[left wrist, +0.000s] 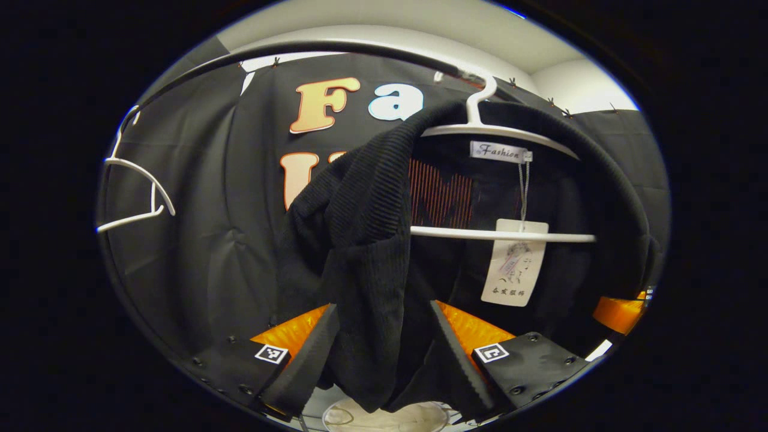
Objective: Grasp the clothes on the hanger with both hands and then place them into the laundry hamper below.
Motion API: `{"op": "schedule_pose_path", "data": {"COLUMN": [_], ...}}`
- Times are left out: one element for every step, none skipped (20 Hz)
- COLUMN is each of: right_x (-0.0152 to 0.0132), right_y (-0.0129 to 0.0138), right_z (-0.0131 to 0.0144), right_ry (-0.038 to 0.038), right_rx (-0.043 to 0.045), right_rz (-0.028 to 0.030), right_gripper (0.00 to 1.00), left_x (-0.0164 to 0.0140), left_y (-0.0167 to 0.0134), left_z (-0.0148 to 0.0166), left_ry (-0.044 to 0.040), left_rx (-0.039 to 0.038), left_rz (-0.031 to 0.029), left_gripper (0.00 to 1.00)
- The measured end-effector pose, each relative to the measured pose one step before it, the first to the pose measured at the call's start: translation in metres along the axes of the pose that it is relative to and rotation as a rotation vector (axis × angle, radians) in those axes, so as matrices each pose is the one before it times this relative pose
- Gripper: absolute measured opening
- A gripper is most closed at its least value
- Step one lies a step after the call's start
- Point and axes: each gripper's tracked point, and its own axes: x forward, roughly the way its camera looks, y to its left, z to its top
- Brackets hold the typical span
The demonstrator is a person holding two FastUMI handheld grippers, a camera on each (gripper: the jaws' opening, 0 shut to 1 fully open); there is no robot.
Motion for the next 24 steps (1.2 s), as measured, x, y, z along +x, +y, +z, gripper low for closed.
{"op": "schedule_pose_path", "data": {"right_x": [-0.00073, -0.00091, -0.00034, -0.00261, -0.00171, -0.00035, -0.00010, -0.00094, -0.00022, -0.00046, -0.00120, -0.00032, -0.00094, -0.00306, -0.00149, -0.00226, -0.00230, -0.00196, -0.00110, -0.00215, -0.00021, -0.00257, -0.00102, -0.00186], "right_y": [-0.00169, -0.00163, -0.00120, -0.00095, -0.00134, -0.00169, -0.00210, -0.00107, 0.00112, 0.00025, -0.00011, -0.00051, 0.00041, 0.00223, 0.00135, -0.00093, -0.00077, -0.00028, -0.00156, -0.00160, -0.00203, -0.00153, -0.00246, -0.00307], "right_z": [0.00116, 0.00192, 0.00262, 0.00123, 0.00074, 0.00103, 0.00122, 0.00127, -0.00029, -0.00014, 0.00068, 0.00164, 0.00169, 0.00090, 0.00082, 0.00239, 0.00277, 0.00244, 0.00317, 0.00352, 0.00393, 0.00351, 0.00437, 0.00589], "right_ry": [0.00008, -0.00326, -0.00450, -0.00264, -0.00156, -0.00159, -0.00529, -0.00236, 0.00098, 0.00407, 0.00095, -0.00254, -0.00144, 0.00075, 0.00117, -0.00030, -0.00278, -0.00307, -0.00336, -0.00402, -0.00324, -0.00364, -0.00668, -0.00622], "right_rx": [0.00226, 0.00439, 0.00636, 0.00539, 0.00338, 0.00128, 0.00442, 0.00666, 0.00401, -0.00213, -0.00776, -0.01019, -0.00751, -0.00397, -0.00230, -0.00047, 0.00197, 0.00170, 0.00309, 0.00080, -0.00077, -0.00170, -0.00069, -0.00043], "right_rz": [-0.00010, -0.00344, -0.00497, -0.00423, -0.00501, -0.00805, -0.01081, -0.00677, -0.00229, -0.00096, -0.00430, -0.00665, -0.00226, 0.00167, 0.00188, -0.00172, -0.00084, -0.00243, -0.00403, -0.00157, -0.00239, -0.00261, -0.00420, -0.00387], "right_gripper": [0.06, 0.06, 0.06, 0.06, 0.06, 0.06, 0.06, 0.06, 0.06, 0.06, 0.06, 0.06, 0.06, 0.06, 0.06, 0.06, 0.06, 0.06, 0.05, 0.05, 0.05, 0.05, 0.05, 0.05], "left_x": [0.00182, 0.00152, 0.00169, 0.00153, 0.00091, 0.00153, 0.00230, 0.00154, 0.00105, 0.00091, 0.00049, 0.00171, -0.00106, 0.00035, -0.00143, -0.00255, -0.00095, -0.00153, -0.00086, -0.00174, -0.00209, -0.00220, -0.00337, -0.00295], "left_y": [0.00149, 0.00284, 0.00236, 0.00354, 0.00000, 0.00235, 0.00127, -0.00051, -0.00389, -0.00091, -0.00137, -0.00009, 0.00872, 0.00192, 0.00056, -0.00220, 0.00122, 0.00449, 0.00486, 0.00167, 0.00390, 0.00566, 0.00581, 0.00582], "left_z": [-0.00132, -0.00030, 0.00021, 0.00015, 0.00206, 0.00163, 0.00120, -0.00001, -0.00091, -0.00061, -0.00041, 0.00094, 0.00032, 0.00072, -0.00007, 0.00223, 0.00057, 0.00248, 0.00309, 0.00037, 0.00017, 0.00345, 0.00375, 0.00559], "left_ry": [0.00562, 0.00105, -0.00089, -0.00044, -0.00111, 0.00029, -0.00083, 0.00278, 0.00603, 0.00398, 0.00514, 0.00595, 0.00304, -0.00190, 0.00332, -0.00145, -0.00096, -0.00731, -0.00661, 0.00606, -0.00106, -0.00200, -0.01198, -0.01181], "left_rx": [-0.01187, -0.00529, 0.00069, 0.01018, 0.00703, 0.00790, 0.01155, 0.00485, -0.00538, 0.00062, -0.00121, 0.00343, 0.00734, 0.00247, -0.00128, -0.00016, 0.00083, -0.00155, -0.00825, -0.01301, -0.01562, -0.00946, -0.00570, 0.00026], "left_rz": [0.00002, 0.01038, 0.00129, 0.00900, -0.00566, -0.00010, -0.00311, -0.01068, -0.02102, -0.01673, -0.01849, -0.01652, 0.02017, 0.00192, -0.00703, -0.01431, -0.01242, 0.00743, 0.00944, -0.01165, 0.00438, 0.00138, 0.00893, 0.00708], "left_gripper": [1.00, 0.92, 0.84, 0.83, 0.69, 0.57, 0.45, 0.34, 0.34, 0.35, 0.35, 0.35, 0.26, 0.17, 0.08, 0.07, 0.07, 0.07, 0.07, 0.07, 0.07, 0.07, 0.07, 0.07]}}
